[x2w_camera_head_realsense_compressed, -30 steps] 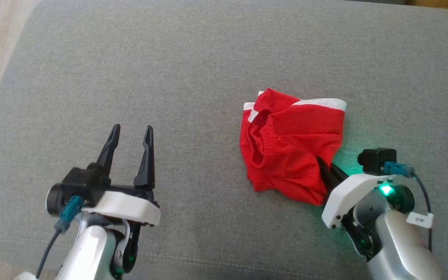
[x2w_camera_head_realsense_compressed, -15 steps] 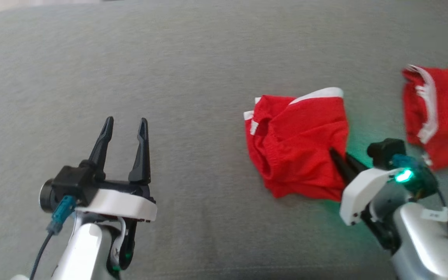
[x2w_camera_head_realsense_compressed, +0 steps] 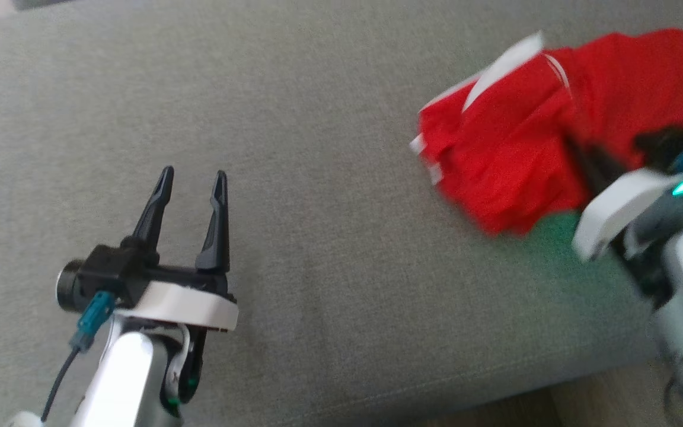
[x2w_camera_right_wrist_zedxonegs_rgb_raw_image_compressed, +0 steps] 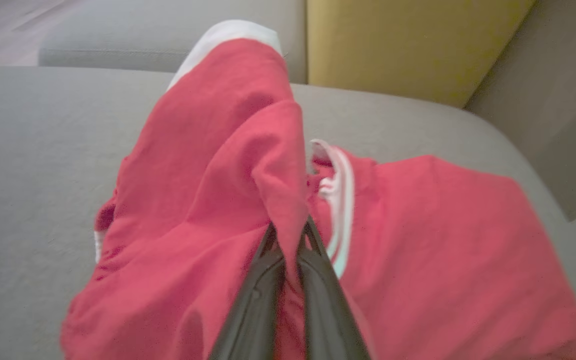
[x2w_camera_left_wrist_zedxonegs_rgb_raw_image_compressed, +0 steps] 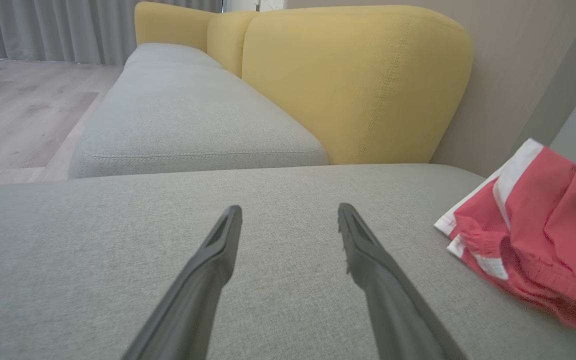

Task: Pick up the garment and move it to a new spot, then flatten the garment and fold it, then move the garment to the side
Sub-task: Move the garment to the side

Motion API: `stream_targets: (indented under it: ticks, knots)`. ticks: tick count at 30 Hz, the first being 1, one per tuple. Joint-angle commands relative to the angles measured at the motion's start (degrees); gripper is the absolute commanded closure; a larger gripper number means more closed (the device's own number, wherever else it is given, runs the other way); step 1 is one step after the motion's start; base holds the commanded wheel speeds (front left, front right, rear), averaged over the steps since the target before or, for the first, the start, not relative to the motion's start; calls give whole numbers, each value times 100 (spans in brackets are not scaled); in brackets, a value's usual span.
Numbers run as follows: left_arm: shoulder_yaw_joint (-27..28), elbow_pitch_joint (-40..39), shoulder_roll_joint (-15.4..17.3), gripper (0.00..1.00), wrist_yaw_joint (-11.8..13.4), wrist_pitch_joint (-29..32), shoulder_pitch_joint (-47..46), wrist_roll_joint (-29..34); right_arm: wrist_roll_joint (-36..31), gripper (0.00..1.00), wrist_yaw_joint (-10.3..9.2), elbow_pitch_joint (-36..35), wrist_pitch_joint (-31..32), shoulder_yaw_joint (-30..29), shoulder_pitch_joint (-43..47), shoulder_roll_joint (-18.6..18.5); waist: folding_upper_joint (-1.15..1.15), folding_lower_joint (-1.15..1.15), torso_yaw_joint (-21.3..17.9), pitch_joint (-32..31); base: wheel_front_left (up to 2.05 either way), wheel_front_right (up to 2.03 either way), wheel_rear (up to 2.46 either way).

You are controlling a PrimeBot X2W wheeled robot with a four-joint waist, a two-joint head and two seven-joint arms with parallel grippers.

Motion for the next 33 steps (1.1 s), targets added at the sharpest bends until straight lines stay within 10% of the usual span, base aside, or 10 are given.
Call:
stream_targets:
  ticks: [1, 11, 28, 30, 31, 33]
  knots:
    - [159, -192, 99, 0, -21, -69, -266, 65, 59, 100, -5, -133, -84, -32, -144, -199, 0, 0, -98, 151, 0, 0, 0]
    - [109, -198, 132, 0, -78, -69, -559, 110, -50, 100, -5, 537, -125, -893, -826, -1092, 0, 0, -73, 514, 0, 0, 0]
    - [-31, -241, 48, 0, -235, -69, -1204, 212, -564, 100, -5, 2593, -547, -1997, -1870, -730, 0, 0, 209, 1198, 0, 0, 0]
    - [-31, -229, 42, 0, -248, -70, -1230, 220, -595, 54, -5, 2766, -553, -2083, -1925, -660, 0, 0, 210, 1211, 0, 0, 0]
    - [-28, -226, 39, 0, -250, -70, -1236, 224, -623, 0, -5, 2829, -582, -2138, -1952, -641, 0, 0, 205, 1208, 0, 0, 0]
    - [-9, -206, 39, 0, -250, -70, -1222, 227, -645, 0, -5, 2965, -582, -2238, -1982, -574, 0, 0, 178, 1162, 0, 0, 0]
